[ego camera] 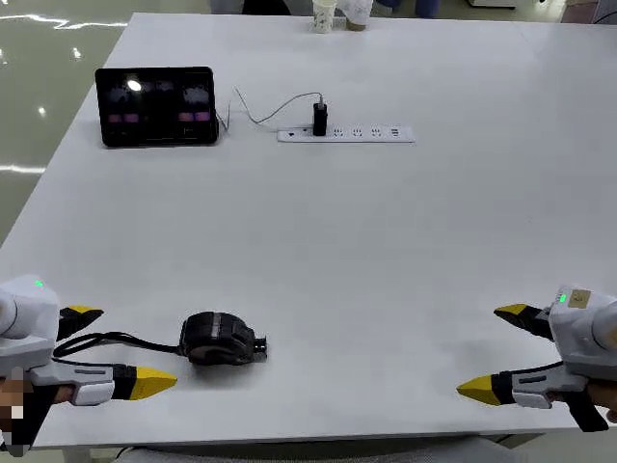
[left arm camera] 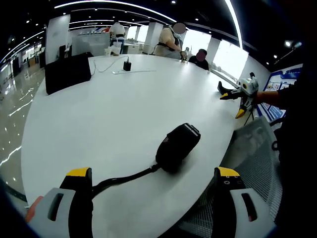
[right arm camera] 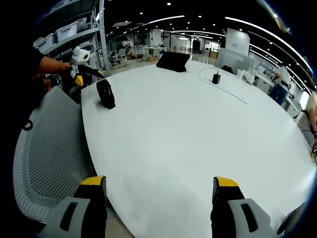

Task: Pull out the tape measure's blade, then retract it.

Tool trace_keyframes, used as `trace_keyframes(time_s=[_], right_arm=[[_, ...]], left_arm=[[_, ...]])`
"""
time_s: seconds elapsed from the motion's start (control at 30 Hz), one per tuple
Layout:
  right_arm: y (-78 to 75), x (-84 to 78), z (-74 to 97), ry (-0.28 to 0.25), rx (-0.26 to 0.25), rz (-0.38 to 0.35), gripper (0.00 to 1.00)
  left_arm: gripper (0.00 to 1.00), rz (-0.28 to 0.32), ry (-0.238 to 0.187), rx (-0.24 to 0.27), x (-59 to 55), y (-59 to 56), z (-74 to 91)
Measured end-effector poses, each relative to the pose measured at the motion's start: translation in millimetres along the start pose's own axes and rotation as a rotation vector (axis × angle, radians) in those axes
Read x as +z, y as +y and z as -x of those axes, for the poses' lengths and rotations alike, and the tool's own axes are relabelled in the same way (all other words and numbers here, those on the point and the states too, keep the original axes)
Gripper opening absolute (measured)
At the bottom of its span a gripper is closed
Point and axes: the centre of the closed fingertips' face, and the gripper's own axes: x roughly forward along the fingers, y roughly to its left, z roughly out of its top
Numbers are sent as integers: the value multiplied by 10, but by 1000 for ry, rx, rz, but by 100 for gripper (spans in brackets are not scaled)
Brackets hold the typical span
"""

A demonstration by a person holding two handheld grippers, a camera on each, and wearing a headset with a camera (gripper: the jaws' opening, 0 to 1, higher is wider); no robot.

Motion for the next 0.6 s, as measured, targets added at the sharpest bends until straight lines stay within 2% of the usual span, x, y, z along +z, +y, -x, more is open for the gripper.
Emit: trace_keyframes(time_s=[0.07, 0.27, 0.6], right_arm=[[-64, -11, 31, -7, -18, -27, 99], [-92, -8, 120, -10, -21, -49, 99], [-16, -29, 154, -9, -2, -73, 99]], left_arm=[[99, -6, 0, 6, 1, 17, 8], [99, -22, 6, 19, -13, 51, 36], [96, -28, 0, 29, 10, 69, 66]])
